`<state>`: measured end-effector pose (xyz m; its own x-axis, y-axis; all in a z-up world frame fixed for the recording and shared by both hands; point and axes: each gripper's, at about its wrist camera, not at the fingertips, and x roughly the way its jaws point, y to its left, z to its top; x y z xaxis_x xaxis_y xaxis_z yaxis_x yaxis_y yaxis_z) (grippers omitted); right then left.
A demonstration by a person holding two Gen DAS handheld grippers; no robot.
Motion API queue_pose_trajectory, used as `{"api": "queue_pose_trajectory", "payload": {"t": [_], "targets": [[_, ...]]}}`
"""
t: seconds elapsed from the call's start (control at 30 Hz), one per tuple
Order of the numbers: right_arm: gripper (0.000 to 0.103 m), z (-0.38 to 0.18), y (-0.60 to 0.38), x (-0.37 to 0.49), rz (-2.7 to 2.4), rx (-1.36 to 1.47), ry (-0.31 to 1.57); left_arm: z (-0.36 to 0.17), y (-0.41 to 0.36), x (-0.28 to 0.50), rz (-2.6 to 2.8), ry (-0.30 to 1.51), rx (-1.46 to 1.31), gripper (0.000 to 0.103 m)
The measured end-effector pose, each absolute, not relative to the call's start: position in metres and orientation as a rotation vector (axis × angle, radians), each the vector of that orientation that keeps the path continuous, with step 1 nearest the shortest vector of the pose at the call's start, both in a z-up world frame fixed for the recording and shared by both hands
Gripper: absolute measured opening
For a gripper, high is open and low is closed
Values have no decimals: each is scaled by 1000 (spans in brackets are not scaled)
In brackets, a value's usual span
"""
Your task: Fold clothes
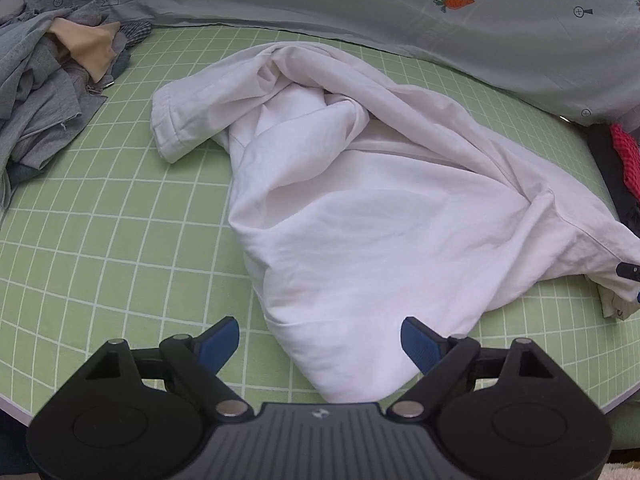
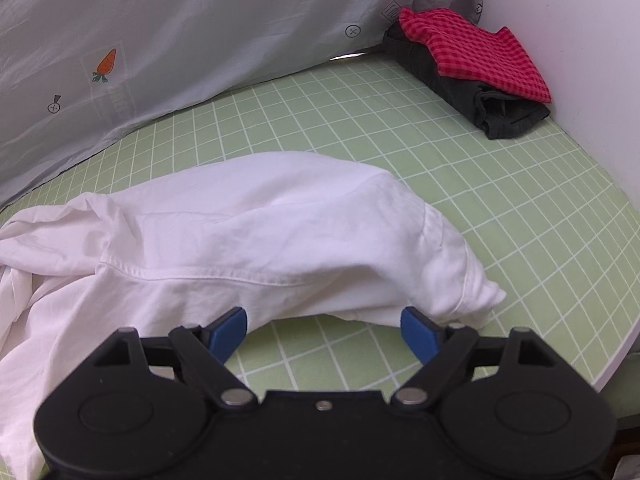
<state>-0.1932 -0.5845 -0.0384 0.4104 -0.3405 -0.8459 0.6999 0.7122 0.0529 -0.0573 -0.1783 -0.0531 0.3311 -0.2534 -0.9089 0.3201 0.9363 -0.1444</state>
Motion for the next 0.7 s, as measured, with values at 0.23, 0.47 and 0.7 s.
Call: {"api": "queue_pose_trajectory", "payload": {"t": [0.23,0.47,0.7], "targets": [[85,-20,-589,-178,-678,451,832,-39,-177,-35,-327,1103,-56,88],[87,-18,-620,-135,-711,429,812,-32,-192,23,-280,1056,-105,88],[91,-47,-670,-77,-740,453,869,-48,-218,102,-238,1061,-113,88]]}}
